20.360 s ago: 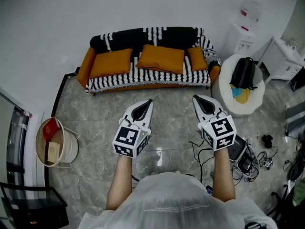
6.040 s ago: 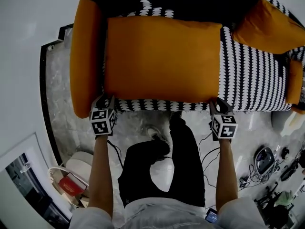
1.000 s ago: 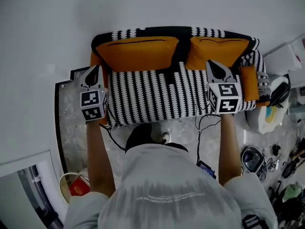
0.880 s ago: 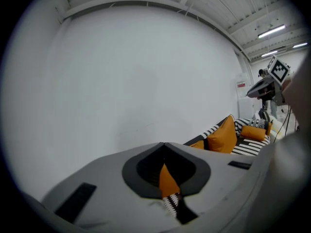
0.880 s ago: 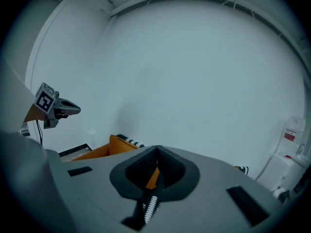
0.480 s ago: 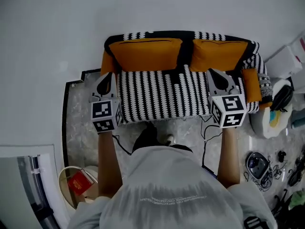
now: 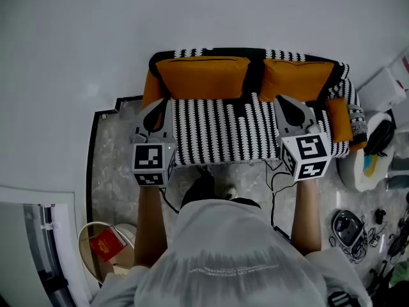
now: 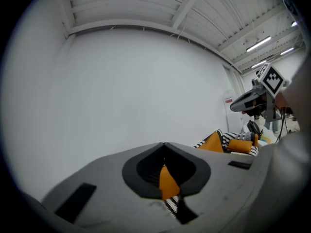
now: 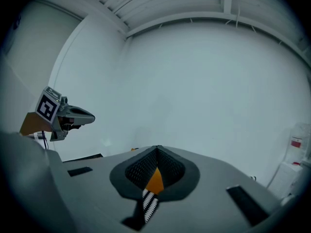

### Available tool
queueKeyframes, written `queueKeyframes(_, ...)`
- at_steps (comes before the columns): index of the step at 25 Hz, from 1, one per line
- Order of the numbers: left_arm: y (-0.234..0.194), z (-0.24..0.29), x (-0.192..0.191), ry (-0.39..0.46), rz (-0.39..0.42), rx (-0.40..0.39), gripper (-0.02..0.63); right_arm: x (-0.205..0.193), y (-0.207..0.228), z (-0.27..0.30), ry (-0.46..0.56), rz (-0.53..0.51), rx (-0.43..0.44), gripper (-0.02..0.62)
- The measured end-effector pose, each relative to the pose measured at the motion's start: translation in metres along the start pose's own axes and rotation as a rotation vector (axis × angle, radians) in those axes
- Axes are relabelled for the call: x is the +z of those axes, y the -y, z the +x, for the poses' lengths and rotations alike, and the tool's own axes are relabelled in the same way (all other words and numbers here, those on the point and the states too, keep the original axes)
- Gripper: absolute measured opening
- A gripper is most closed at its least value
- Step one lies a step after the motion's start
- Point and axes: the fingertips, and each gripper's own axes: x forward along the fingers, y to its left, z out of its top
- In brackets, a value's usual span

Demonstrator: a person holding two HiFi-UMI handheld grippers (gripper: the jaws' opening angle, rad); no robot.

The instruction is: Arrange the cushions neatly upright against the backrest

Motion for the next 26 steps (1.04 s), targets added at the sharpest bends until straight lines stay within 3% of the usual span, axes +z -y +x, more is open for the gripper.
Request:
queueKeyframes(13, 0.021, 0.011, 0.008, 0.008, 0.01, -0.073, 0.017, -0.007, -0.001, -0.002, -0.01, 0.0, 0.008, 0.002)
queueKeyframes(26, 0.033, 0.031, -0.001, -0.031, 0.011, -0.093, 0.017, -0.016, 0.015, 0.013, -0.031, 0.013, 0.016, 0.002)
